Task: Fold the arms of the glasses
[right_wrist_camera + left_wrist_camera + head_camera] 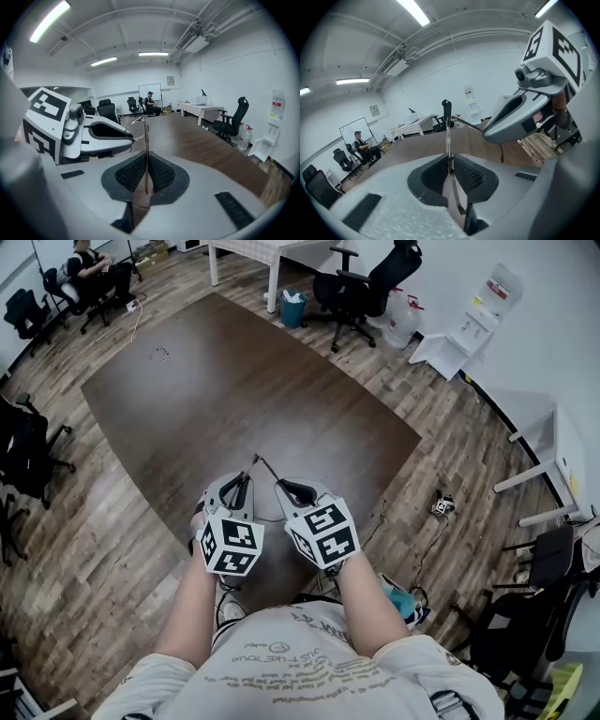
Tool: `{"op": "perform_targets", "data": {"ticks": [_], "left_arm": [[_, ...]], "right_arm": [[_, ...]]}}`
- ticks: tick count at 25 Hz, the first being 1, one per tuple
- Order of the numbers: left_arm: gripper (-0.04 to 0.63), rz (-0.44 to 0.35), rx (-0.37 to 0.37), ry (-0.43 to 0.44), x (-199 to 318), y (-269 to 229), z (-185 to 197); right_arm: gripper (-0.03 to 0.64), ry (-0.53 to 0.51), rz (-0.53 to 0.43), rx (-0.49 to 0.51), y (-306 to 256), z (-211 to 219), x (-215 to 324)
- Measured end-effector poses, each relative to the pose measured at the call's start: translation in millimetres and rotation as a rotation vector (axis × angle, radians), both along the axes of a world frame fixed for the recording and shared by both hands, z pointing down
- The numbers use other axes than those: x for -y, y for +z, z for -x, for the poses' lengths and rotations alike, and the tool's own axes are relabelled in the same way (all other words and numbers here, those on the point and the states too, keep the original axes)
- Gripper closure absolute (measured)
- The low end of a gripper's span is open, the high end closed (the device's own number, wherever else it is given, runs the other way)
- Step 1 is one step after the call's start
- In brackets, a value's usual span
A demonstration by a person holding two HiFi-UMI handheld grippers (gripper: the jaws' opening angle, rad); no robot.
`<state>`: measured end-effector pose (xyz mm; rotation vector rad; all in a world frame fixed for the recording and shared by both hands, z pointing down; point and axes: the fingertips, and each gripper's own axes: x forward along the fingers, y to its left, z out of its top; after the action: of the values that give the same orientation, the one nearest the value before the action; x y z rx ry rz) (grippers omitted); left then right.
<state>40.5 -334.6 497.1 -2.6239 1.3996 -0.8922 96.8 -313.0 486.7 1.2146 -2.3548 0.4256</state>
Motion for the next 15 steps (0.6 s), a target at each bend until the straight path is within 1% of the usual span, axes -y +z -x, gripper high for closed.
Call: {"op": "perform_targets", "data": {"ticks": [3, 7, 12, 15], "left_arm": [[0.543, -0.011, -0.015, 0.006, -2.6, -6.9, -4.2], [0.543, -0.029, -0.024, 0.009, -5.3, -15.2, -9.7], [0.543, -0.039, -0.040, -0.008, -10.2, -20.9, -15.8], [0.543, -0.040, -0.054, -0.019, -11.8, -24.0, -19.3]], "right_arm": [[0.591, -0.003, 0.045, 0.111, -3.3, 2.6, -4.0], [0.592, 0.010, 0.087, 0.214, -8.0, 2.7, -6.3], [0.592, 0.026, 0.138, 0.338, -11.2, 3.0, -10.5], [0.592, 0.043, 0.198, 0.443, -11.7, 2.7, -10.9]]}}
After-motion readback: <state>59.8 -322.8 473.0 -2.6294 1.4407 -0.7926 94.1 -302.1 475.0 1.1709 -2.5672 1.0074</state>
